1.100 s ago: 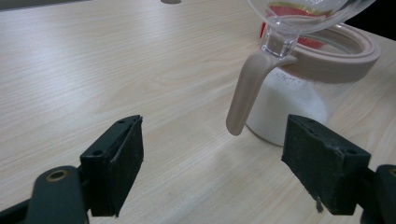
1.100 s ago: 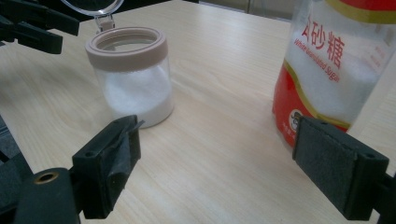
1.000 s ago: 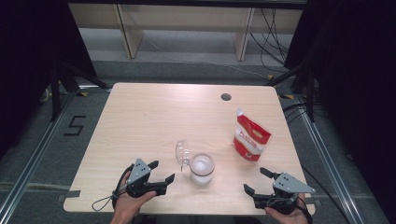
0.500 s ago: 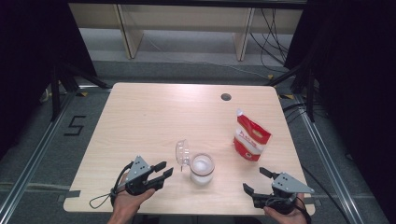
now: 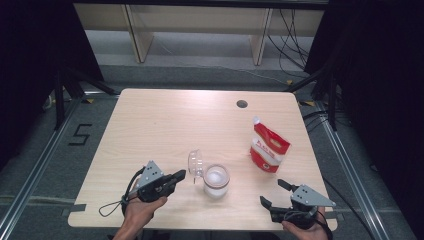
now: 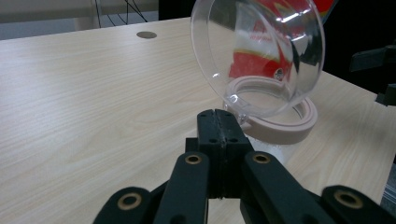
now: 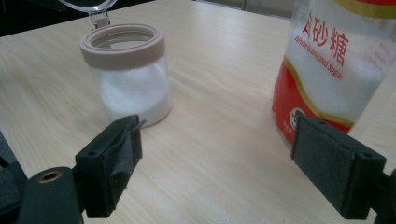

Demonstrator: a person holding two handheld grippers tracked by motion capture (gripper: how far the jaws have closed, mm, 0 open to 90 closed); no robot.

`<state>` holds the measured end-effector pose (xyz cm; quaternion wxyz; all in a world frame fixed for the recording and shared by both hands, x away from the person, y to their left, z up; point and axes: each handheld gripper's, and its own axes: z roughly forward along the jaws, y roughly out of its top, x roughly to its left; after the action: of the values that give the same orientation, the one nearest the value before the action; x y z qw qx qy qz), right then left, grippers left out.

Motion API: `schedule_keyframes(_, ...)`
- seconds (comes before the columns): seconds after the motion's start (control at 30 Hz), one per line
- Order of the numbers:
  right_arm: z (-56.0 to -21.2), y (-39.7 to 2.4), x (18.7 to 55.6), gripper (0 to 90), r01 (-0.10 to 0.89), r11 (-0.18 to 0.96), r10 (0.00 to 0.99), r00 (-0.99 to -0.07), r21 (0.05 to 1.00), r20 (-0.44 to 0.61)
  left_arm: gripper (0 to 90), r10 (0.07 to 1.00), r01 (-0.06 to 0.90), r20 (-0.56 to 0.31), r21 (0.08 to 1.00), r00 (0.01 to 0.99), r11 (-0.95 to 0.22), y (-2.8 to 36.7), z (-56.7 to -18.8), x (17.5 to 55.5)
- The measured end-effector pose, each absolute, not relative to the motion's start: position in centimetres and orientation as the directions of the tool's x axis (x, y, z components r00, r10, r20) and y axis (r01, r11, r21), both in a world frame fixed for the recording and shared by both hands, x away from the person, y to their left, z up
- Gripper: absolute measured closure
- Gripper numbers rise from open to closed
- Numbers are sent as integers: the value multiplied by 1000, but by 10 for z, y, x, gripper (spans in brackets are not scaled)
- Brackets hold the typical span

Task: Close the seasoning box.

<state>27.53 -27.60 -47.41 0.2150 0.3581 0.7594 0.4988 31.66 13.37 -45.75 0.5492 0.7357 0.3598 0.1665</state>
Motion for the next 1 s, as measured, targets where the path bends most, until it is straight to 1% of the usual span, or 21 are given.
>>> schedule_keyframes(0.3,-474,-277,276,173,327,259,755,-656,909,21,894,703,347,-160,929,693,-131,130,-457,324)
schedule_keyframes(0.37,-474,-276,275,175,330,251,758,-652,910,27,894,701,348,-153,926,696,-144,129,-455,324)
schedule_keyframes(0.47,-474,-277,276,175,313,264,754,-657,912,7,894,693,350,-164,927,702,-135,128,-455,324)
schedule_keyframes(0.5,-474,-276,275,175,331,261,756,-654,907,22,894,694,355,-169,925,700,-132,127,-454,324)
schedule_keyframes(0.53,-474,-276,275,175,332,262,755,-655,906,22,894,694,347,-152,926,704,-149,127,-454,324)
schedule_keyframes(0.6,-474,-276,275,175,332,261,755,-655,907,22,894,697,360,-167,923,698,-139,126,-454,323)
schedule_keyframes(0.67,-474,-276,275,175,331,255,755,-656,909,27,894,690,346,-152,926,708,-152,126,-454,324)
schedule_keyframes(0.9,-474,-276,275,175,329,254,754,-656,910,27,894,689,347,-154,926,708,-151,125,-452,324)
schedule_keyframes(1.0,-474,-276,275,175,333,248,759,-650,910,31,894,687,351,-170,927,707,-133,124,-452,324)
